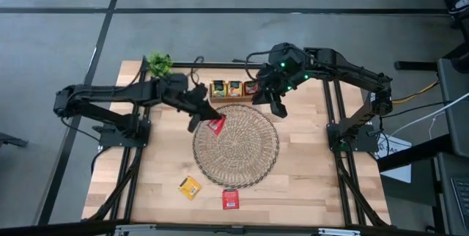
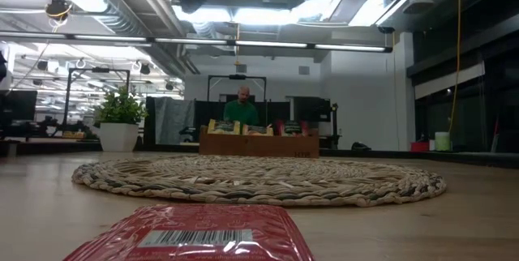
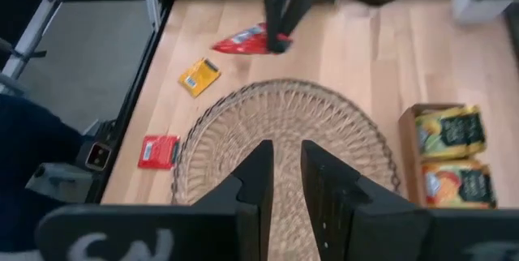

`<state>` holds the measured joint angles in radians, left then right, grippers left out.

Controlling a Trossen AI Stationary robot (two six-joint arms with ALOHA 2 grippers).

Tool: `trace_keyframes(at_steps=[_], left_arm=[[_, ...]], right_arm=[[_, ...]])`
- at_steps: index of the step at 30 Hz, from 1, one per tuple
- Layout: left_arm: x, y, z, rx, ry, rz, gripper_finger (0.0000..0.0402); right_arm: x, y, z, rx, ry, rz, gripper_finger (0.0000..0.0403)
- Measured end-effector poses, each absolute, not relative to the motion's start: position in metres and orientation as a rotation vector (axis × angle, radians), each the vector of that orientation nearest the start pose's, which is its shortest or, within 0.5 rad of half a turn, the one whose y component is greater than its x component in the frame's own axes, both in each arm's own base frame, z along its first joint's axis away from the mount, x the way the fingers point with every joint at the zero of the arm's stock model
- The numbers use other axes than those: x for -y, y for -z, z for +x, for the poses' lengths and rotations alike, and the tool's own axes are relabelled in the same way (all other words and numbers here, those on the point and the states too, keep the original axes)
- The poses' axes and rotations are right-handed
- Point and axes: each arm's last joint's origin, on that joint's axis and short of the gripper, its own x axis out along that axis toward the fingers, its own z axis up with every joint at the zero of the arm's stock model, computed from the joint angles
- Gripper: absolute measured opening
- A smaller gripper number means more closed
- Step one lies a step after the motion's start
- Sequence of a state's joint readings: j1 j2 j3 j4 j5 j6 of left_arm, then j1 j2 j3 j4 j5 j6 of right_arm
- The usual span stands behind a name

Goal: Pick & Place Tea
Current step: Put the top red tea bag into the right of the wooden organizer

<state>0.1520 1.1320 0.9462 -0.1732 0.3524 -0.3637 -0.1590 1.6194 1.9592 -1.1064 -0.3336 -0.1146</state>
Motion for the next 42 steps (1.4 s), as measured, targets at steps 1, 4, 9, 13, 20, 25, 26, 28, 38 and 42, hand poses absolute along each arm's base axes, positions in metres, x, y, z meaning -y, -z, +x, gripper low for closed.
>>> trace_keyframes(at_steps=[1,4,9,13,20,25,26,28,38,42], left_arm=[[-0.031,-0.326,0.247,-0.35,0.172,-0.451,0.0004],[-0.039,-0.333,0.247,-0.29,0.263,-0.462,0.0004],[-0.053,-0.343,0.247,-0.194,0.327,-0.479,0.0004],[-0.064,-0.353,0.247,-0.102,0.372,-0.491,0.0003],[-0.078,-0.361,0.254,-0.001,0.499,-0.542,0.0003],[-0.081,-0.365,0.263,0.079,0.612,-0.542,0.0005],[-0.081,-0.365,0.264,0.092,0.628,-0.548,0.0005],[-0.083,-0.365,0.268,0.115,0.653,-0.563,0.0004],[-0.089,-0.352,0.285,0.141,0.696,-0.632,0.0003],[-0.091,-0.348,0.289,0.135,0.687,-0.637,0.0005]], right_arm=[[0.042,-0.441,0.309,-0.722,-0.203,0.076,0.0067],[0.045,-0.446,0.309,-0.67,-0.194,0.064,0.0067],[0.047,-0.455,0.311,-0.576,-0.205,-0.004,0.0067],[0.047,-0.464,0.316,-0.468,-0.21,-0.079,0.0067],[0.049,-0.479,0.323,-0.297,-0.195,-0.132,0.0085],[0.049,-0.482,0.324,-0.266,-0.19,-0.11,0.0146],[0.049,-0.482,0.324,-0.263,-0.197,-0.11,0.0158],[0.048,-0.483,0.324,-0.249,-0.232,-0.109,0.0181],[0.05,-0.484,0.328,-0.196,-0.388,-0.093,0.0208],[0.056,-0.477,0.335,-0.209,-0.408,-0.079,0.0201]])
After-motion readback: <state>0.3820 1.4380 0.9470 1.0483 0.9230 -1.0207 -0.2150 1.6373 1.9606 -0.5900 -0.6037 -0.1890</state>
